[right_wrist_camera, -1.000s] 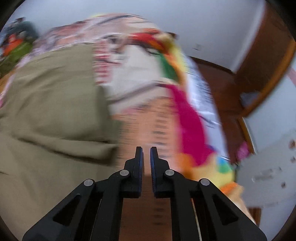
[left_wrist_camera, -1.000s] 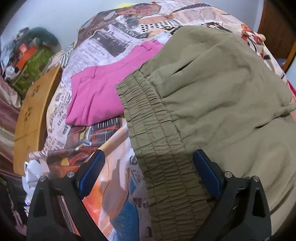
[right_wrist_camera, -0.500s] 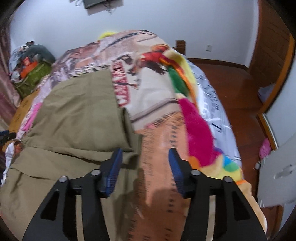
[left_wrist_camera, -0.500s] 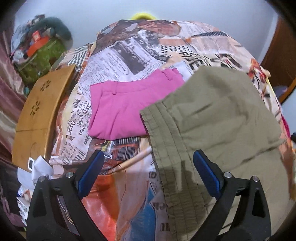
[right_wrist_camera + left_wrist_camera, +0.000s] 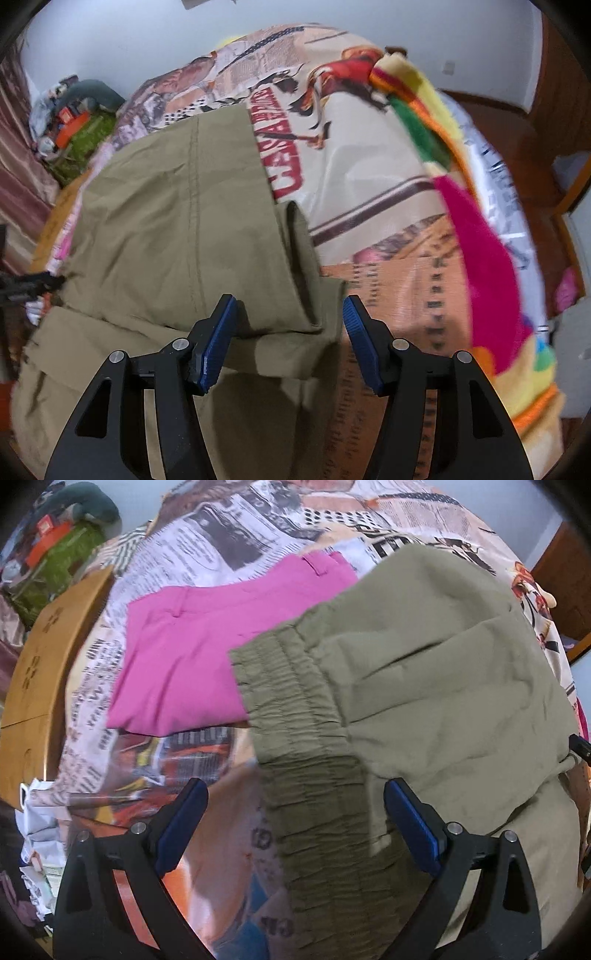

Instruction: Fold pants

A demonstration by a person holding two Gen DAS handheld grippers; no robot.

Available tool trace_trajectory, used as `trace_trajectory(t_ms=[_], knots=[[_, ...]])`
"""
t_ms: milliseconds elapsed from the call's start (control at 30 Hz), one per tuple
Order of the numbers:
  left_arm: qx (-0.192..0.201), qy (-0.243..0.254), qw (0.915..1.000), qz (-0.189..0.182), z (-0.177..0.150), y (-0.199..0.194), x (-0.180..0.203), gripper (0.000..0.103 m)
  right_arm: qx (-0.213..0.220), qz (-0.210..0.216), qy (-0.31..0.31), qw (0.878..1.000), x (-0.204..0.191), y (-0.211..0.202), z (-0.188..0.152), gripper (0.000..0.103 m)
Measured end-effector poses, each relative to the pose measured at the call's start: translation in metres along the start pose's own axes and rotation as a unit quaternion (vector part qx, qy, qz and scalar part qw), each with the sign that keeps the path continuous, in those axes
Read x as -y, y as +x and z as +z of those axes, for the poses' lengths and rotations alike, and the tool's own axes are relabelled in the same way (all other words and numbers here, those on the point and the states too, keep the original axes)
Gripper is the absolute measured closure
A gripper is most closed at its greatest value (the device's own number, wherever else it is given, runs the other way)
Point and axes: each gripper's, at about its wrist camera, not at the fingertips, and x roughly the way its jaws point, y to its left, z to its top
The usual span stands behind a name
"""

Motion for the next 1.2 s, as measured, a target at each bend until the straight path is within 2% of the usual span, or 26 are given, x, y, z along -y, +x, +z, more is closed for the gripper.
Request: trace_trajectory(t_ms=[100,167,233,333,367,467,500,567,733,867,933,1100,1200], knots=[[-0.005,0.008,0.9999,-0.006,0.0,0.005,0.007,0.005,-0.003,0.005,-0.004,1.0,-0.004,0.007,-0.001,0.051],[-0.005,0.012,0.9999,-0.005,0.001,0.007,0.01,0.005,-0.008,-0.004,-0.018,1.0,-0.01,0.009,-0.003,0.06],[-0.005,0.014,0.9998,-0.01,0.002,0.008,0.012,0.005,-0.002,-0.03,-0.042,0.999,-0.018,0.01,-0.004,0.077],[-0.012,0.009,0.9994,-0.032,0.002,0.008,0.016,0.006,0.003,-0.04,-0.066,0.997,-0.022,0.008,-0.005,0.09],[-0.017,0.008,0.9991,-0.038,0.002,0.009,0.019,0.007,0.005,-0.05,-0.079,0.996,-0.024,0.008,-0.006,0.091],[-0.008,0.028,0.9995,-0.015,0.002,0.006,0.03,0.007,0.01,-0.081,-0.116,0.99,-0.031,0.009,-0.01,0.092],[-0.001,0.032,0.9994,-0.01,0.003,0.005,0.031,0.009,0.013,-0.089,-0.12,0.989,-0.032,0.008,-0.011,0.092],[0.004,0.026,0.9996,-0.004,0.004,0.003,0.027,0.02,0.017,-0.1,-0.123,0.987,-0.032,0.005,-0.012,0.092],[0.018,0.031,0.999,0.025,0.007,0.0,0.023,0.022,0.022,-0.115,-0.12,0.986,-0.024,-0.006,-0.017,0.093],[0.047,0.097,0.9904,0.087,0.011,-0.003,0.049,0.022,0.033,-0.121,-0.093,0.988,-0.017,-0.01,-0.022,0.093],[0.051,0.113,0.9863,0.109,0.013,0.001,0.054,0.021,0.035,-0.123,-0.082,0.988,-0.017,-0.008,-0.024,0.093],[0.055,0.108,0.9872,0.104,0.012,0.003,0.044,0.018,0.02,-0.114,-0.062,0.991,-0.014,-0.01,-0.018,0.092],[0.049,0.09,0.9905,0.092,0.011,0.005,0.038,0.016,0.01,-0.11,-0.06,0.992,-0.014,-0.01,-0.016,0.092]])
